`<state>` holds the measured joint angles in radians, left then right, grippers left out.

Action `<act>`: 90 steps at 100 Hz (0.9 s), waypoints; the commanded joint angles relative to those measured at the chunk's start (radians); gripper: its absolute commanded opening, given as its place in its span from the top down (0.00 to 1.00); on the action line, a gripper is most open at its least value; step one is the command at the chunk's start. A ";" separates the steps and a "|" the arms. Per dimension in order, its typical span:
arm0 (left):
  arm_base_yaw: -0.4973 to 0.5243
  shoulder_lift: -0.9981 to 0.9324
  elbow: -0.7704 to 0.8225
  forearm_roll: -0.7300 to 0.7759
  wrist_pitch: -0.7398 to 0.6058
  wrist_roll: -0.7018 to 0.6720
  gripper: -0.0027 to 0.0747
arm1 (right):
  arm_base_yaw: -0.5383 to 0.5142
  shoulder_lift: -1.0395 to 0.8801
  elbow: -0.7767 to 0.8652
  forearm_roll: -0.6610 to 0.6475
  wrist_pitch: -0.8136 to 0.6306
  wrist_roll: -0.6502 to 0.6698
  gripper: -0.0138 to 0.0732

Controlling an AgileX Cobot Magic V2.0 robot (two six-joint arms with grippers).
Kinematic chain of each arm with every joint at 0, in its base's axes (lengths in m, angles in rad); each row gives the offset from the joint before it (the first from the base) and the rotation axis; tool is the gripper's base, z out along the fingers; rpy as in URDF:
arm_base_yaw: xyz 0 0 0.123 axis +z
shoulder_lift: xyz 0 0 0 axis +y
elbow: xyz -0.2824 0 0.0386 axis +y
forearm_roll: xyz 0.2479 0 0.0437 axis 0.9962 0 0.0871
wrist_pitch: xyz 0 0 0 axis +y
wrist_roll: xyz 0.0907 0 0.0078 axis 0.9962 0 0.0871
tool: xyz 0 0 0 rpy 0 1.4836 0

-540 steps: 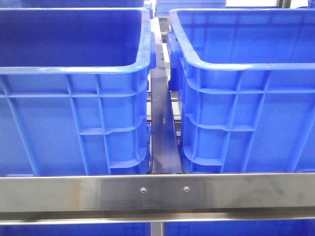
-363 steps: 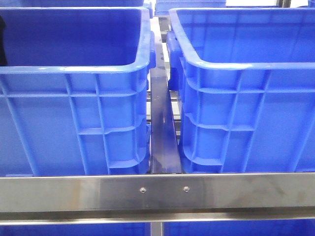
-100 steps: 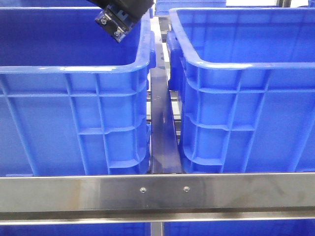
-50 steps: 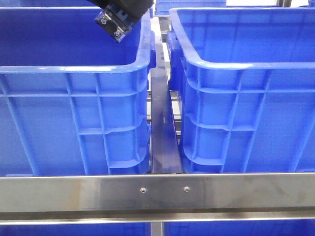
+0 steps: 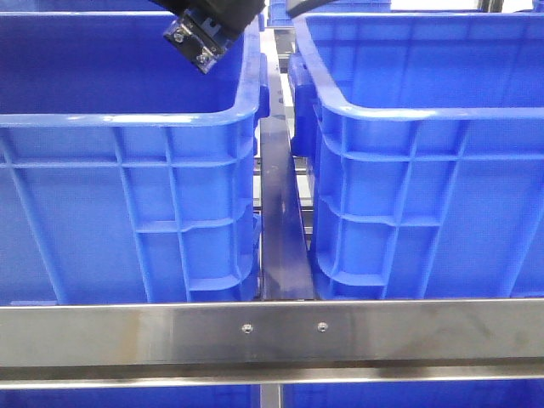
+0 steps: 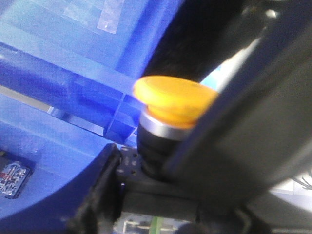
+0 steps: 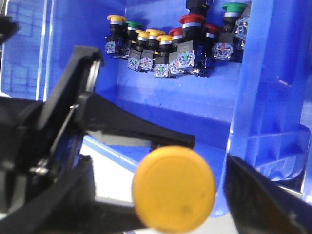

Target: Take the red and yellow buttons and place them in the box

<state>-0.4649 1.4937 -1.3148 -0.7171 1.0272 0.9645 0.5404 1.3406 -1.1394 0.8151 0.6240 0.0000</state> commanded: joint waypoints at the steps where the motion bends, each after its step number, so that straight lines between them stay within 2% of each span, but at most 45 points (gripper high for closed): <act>1: -0.007 -0.038 -0.035 -0.061 -0.027 -0.003 0.84 | 0.000 -0.022 -0.036 0.047 -0.040 -0.022 0.31; 14: -0.007 -0.038 -0.035 -0.061 -0.029 -0.003 0.82 | 0.000 -0.022 -0.036 0.047 -0.030 -0.022 0.58; 21: -0.007 -0.038 -0.035 -0.061 -0.032 -0.003 0.74 | 0.000 -0.022 -0.036 0.050 -0.026 -0.022 0.69; 24: -0.007 -0.038 -0.035 -0.061 -0.033 -0.003 0.68 | 0.000 -0.022 -0.036 0.051 -0.026 -0.022 0.72; 28: -0.007 -0.038 -0.035 -0.061 -0.033 -0.003 0.61 | 0.000 -0.022 -0.036 0.051 -0.026 -0.022 0.74; 40: -0.007 -0.038 -0.035 -0.054 -0.030 -0.013 0.27 | -0.001 -0.023 -0.038 0.052 -0.026 -0.022 0.75; 47: -0.007 -0.038 -0.042 -0.012 -0.012 -0.031 0.18 | -0.005 -0.030 -0.040 0.051 -0.033 -0.022 0.75; 66: 0.000 -0.038 -0.085 0.056 0.068 -0.060 0.18 | -0.082 -0.059 -0.044 0.042 -0.030 -0.023 0.75; 90: 0.050 -0.038 -0.112 0.056 0.103 -0.060 0.18 | -0.272 -0.066 -0.044 0.040 0.035 -0.058 0.75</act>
<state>-0.4359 1.4937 -1.3929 -0.6201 1.1398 0.9142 0.3297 1.3113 -1.1452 0.8226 0.6655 -0.0250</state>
